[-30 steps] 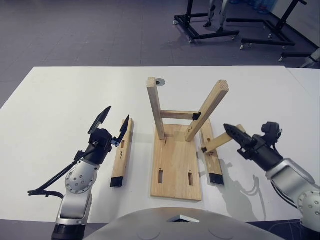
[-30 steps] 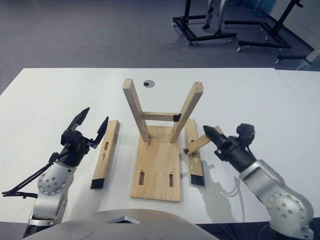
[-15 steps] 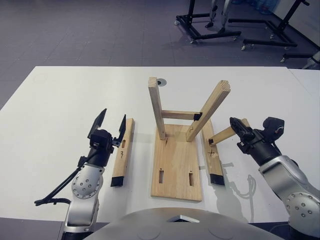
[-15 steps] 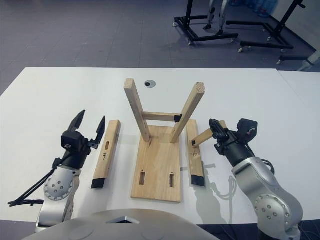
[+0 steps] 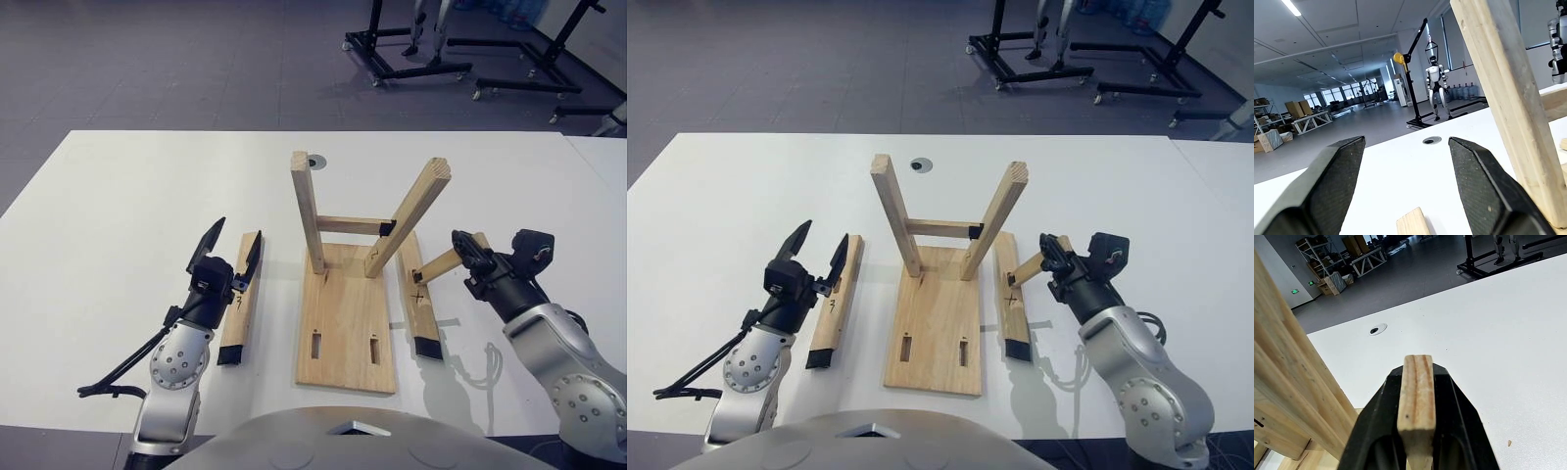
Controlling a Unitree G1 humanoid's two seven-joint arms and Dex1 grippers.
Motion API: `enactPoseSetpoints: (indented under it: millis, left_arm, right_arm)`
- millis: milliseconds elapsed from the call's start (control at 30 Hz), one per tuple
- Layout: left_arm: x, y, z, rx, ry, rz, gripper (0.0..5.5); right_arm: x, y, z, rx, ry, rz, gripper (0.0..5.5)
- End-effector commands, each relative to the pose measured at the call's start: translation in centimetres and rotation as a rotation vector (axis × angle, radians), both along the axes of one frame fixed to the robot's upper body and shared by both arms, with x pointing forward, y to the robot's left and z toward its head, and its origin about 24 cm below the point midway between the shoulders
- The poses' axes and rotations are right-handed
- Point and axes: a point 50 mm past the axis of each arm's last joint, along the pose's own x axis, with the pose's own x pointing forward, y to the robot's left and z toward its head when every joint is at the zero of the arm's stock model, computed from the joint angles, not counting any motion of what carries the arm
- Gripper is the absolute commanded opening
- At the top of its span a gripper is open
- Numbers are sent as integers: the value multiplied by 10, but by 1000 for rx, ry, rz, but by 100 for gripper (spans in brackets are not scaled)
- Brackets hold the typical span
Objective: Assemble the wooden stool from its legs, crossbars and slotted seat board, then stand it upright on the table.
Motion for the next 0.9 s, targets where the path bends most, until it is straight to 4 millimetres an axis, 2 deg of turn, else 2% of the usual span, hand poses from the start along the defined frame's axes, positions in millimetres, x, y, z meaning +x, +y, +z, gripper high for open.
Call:
enactPoseSetpoints:
  millis: [33,333,767,900]
  left_arm:
    - [2,1,-2,15,19,1,310]
    - [4,-2,-5,23,29,-20,310]
    - [7,-8,-4,39,-7,-28,310]
    - [7,-9,-7,26,1,-16,310]
  right_arm:
    - [-3,-3,-20,-39,115,-30,39]
    - [5,-3,-29,-42,170,-50,39]
    - [14,-5,-24,-10,175,-69,39]
    - [23,-2,-18,16,149,-76,39]
